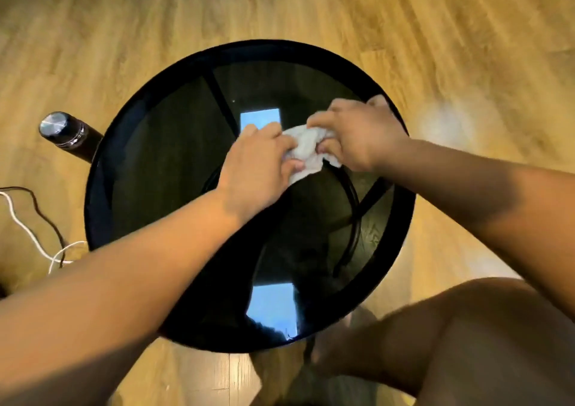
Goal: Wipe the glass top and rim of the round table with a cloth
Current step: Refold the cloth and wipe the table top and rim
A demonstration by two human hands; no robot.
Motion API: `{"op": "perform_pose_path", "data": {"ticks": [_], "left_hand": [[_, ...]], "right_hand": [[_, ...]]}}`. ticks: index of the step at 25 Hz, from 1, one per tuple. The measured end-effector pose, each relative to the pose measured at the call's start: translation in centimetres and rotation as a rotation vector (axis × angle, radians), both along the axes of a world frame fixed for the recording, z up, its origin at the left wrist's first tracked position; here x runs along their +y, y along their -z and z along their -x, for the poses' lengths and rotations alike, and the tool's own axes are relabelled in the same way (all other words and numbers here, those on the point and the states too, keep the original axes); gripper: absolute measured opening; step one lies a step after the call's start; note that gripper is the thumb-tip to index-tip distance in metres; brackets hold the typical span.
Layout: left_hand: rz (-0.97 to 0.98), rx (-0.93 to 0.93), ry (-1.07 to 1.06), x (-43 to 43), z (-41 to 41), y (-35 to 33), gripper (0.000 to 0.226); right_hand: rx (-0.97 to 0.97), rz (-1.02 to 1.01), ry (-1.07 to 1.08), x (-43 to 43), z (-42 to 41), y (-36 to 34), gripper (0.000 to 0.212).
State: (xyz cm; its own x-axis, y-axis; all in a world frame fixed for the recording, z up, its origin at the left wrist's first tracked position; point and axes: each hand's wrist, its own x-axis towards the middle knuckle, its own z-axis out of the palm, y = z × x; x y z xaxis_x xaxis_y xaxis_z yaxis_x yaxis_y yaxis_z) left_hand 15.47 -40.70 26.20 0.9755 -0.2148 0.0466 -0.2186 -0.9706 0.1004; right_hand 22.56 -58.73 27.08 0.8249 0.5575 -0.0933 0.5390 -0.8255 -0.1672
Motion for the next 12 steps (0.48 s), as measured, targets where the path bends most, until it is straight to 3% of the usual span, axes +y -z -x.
{"op": "perform_pose_path", "data": {"ticks": [8,12], "left_hand": [[-0.055,-0.101,-0.241,1.6,-16.8,0.4,0.040],[-0.076,-0.107,-0.240,1.6,-17.1,0.2,0.037]], "right_hand": [[-0.301,0.036,-0.017,4.8,-16.6,2.2,0.034],[-0.226,0.015,-0.047,4.4,-17.3,1.7,0.036]]}}
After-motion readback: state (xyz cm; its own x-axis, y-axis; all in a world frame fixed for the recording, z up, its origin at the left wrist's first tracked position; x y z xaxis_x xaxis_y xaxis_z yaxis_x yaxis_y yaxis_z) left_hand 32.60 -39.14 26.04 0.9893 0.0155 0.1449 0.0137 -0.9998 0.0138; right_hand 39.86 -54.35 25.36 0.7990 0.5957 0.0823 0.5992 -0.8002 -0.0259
